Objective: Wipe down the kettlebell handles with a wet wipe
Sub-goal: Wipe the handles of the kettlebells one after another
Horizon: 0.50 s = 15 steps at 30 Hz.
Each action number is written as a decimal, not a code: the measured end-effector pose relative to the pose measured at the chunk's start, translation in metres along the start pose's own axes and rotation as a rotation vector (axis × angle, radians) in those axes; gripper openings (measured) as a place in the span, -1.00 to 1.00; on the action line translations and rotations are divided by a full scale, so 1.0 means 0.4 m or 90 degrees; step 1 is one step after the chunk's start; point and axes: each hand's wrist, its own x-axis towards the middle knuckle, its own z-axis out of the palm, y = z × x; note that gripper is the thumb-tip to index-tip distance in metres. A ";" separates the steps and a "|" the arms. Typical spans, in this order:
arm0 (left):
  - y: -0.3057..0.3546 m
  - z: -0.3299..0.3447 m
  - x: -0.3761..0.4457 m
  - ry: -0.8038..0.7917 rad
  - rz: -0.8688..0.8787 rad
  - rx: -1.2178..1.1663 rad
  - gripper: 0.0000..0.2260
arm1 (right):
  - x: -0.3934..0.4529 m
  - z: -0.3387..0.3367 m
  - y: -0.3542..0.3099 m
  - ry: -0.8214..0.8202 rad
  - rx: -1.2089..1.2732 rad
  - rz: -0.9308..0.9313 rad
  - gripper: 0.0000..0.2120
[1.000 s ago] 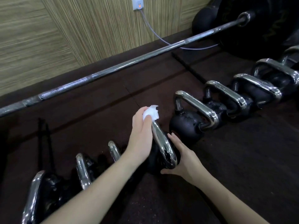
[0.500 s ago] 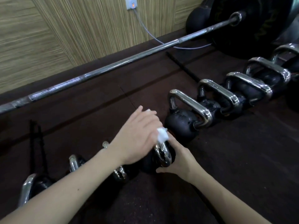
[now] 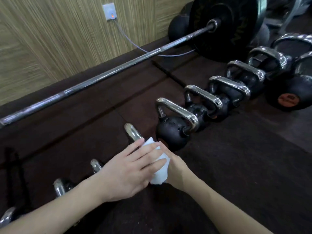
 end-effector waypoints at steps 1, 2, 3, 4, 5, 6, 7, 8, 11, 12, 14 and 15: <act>-0.018 0.002 0.002 0.009 -0.035 -0.013 -0.55 | 0.000 0.004 0.004 -0.004 -0.018 -0.009 0.03; -0.037 0.002 0.005 0.015 -0.090 -0.038 -0.56 | -0.002 0.006 0.007 -0.006 -0.027 -0.016 0.13; -0.055 0.001 0.008 0.020 -0.155 -0.072 -0.56 | -0.002 0.008 0.013 -0.008 -0.029 -0.017 0.18; -0.069 -0.002 0.008 0.028 -0.218 -0.123 -0.57 | -0.001 0.007 0.017 -0.010 -0.034 -0.022 0.21; -0.079 -0.004 0.007 0.039 -0.261 -0.178 -0.57 | 0.001 0.004 0.019 -0.008 -0.045 -0.029 0.23; -0.084 -0.007 0.006 0.041 -0.275 -0.214 -0.55 | 0.003 0.000 0.022 -0.008 -0.053 -0.035 0.25; -0.084 -0.008 0.004 0.040 -0.260 -0.210 -0.53 | 0.004 -0.001 0.024 -0.007 -0.056 -0.042 0.26; -0.079 -0.011 0.002 0.036 -0.226 -0.179 -0.50 | 0.005 -0.004 0.022 -0.009 -0.058 -0.049 0.26; -0.046 -0.020 -0.005 0.022 -0.110 -0.076 -0.45 | 0.007 -0.011 0.033 -0.011 -0.063 -0.063 0.23; -0.038 -0.018 -0.010 0.023 -0.081 -0.054 -0.45 | 0.009 -0.013 0.037 -0.015 -0.065 -0.073 0.21; -0.033 -0.011 -0.018 0.029 -0.039 -0.021 -0.47 | 0.012 -0.017 0.044 -0.028 -0.062 -0.086 0.18; -0.039 -0.007 -0.021 0.037 -0.030 -0.007 -0.50 | 0.012 -0.019 0.048 -0.036 -0.057 -0.086 0.16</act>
